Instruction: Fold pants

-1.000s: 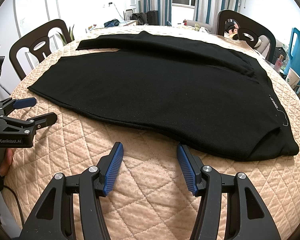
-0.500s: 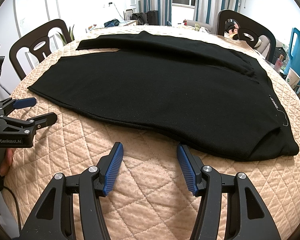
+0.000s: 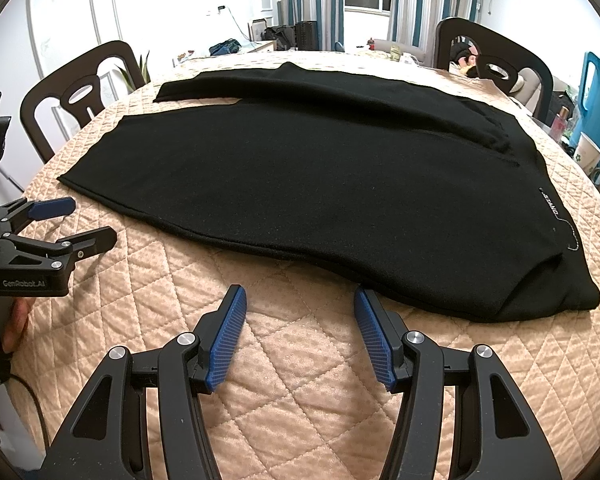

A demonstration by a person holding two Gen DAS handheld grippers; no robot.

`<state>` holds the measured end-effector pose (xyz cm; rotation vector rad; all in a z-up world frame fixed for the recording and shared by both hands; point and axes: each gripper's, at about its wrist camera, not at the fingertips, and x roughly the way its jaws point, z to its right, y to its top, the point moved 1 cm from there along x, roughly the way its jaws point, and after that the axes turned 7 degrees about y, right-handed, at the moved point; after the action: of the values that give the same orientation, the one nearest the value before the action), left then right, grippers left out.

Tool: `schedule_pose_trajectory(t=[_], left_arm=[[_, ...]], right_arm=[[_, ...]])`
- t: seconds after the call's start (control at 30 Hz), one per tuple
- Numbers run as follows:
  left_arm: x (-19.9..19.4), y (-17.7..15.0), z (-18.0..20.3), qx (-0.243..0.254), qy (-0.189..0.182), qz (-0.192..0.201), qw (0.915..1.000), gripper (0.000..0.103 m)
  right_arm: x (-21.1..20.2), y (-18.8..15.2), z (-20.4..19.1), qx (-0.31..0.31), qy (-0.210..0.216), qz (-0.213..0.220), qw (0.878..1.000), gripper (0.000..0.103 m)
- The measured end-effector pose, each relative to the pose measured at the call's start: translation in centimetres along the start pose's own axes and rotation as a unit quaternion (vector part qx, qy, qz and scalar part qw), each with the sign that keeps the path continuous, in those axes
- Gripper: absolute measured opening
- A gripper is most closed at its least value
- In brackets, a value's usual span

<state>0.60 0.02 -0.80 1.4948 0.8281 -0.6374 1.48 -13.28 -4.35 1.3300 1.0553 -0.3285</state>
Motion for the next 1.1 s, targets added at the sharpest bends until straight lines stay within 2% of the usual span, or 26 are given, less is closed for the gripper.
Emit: schedule_pose_trajectory(t=[0.27, 0.67, 0.83, 0.97, 1.1], left_arm=[[0.0, 0.2, -0.1, -0.002, -0.002, -0.001, 1.0000, 0.102], [0.4, 0.9, -0.7, -0.031, -0.014, 0.001, 0.9994, 0.102], [0.2, 1.1, -2.9, -0.076, -0.015, 0.008, 0.9969, 0.102], [0.6, 1.0, -5.3, -0.125, -0.022, 0.007, 0.9919, 0.102], [0.9, 1.4, -6.3, -0.150, -0.037, 0.010, 0.9879, 0.101]], right_arm=[[-0.6, 0.0, 0.7, 0.033, 0.019, 0.011, 0.999, 0.057], [-2.1, -0.1, 5.3, 0.091, 0.002, 0.031, 0.995, 0.057], [-3.0, -0.2, 7.0, 0.120, 0.028, 0.043, 0.991, 0.057], [-4.0, -0.4, 8.5, 0.141, 0.001, 0.060, 0.988, 0.057], [-4.1, -1.1, 11.6, 0.194, -0.010, 0.063, 0.979, 0.057]])
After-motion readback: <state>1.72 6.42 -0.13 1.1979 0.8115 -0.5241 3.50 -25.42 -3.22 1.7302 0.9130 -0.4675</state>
